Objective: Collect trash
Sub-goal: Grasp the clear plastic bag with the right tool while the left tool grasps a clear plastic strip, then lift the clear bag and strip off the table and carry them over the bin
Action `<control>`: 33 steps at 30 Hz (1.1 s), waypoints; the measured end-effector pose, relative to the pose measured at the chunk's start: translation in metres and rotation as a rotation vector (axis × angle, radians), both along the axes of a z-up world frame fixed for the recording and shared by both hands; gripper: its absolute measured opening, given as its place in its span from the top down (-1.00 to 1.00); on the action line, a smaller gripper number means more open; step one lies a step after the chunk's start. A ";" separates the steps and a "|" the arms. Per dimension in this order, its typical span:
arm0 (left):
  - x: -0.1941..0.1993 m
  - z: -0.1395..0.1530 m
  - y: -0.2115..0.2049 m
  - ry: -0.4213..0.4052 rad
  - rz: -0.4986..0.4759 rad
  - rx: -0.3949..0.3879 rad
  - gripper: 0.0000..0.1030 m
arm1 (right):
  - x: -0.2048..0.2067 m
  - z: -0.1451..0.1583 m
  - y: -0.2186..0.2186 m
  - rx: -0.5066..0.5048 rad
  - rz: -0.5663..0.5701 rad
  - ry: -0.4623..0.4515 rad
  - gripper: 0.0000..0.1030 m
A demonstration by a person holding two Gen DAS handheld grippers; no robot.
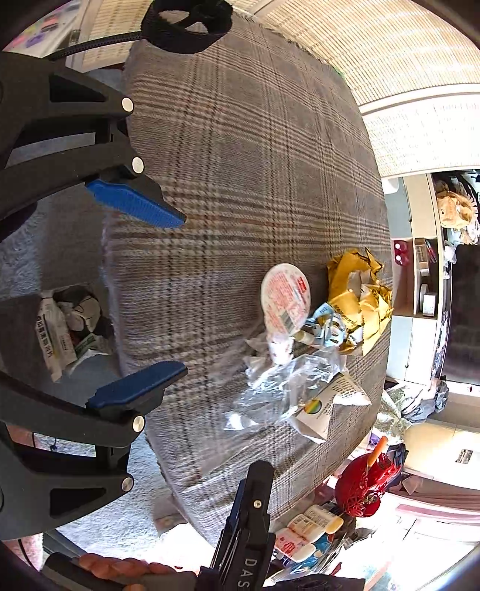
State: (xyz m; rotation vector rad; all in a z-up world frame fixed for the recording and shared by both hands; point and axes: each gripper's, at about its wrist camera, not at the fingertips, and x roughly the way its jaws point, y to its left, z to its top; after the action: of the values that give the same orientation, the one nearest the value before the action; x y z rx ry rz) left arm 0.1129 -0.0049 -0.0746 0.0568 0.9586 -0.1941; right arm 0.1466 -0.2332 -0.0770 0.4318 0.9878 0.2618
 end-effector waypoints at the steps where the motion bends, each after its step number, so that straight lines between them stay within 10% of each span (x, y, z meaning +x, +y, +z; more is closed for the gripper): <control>1: 0.004 -0.001 -0.001 0.001 -0.002 -0.001 -0.37 | 0.004 0.000 0.002 0.001 0.006 0.001 0.06; 12: 0.041 -0.015 -0.018 0.019 -0.017 -0.027 -0.36 | 0.047 -0.029 0.032 -0.042 0.057 0.049 0.11; 17: 0.052 -0.024 -0.026 0.031 -0.024 -0.038 -0.36 | 0.051 -0.031 0.032 -0.110 0.048 0.032 0.90; 26: 0.064 -0.038 -0.039 0.047 -0.021 -0.013 -0.24 | 0.045 -0.018 0.009 -0.151 0.013 -0.006 0.93; 33: 0.066 -0.037 -0.027 0.035 0.013 0.028 0.56 | 0.035 -0.020 0.002 -0.134 0.022 0.002 0.93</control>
State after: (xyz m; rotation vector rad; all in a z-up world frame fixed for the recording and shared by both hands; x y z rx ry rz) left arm 0.1788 -0.0318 -0.1113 0.0729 0.9969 -0.1702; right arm 0.1815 -0.2310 -0.0973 0.2990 1.0059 0.2132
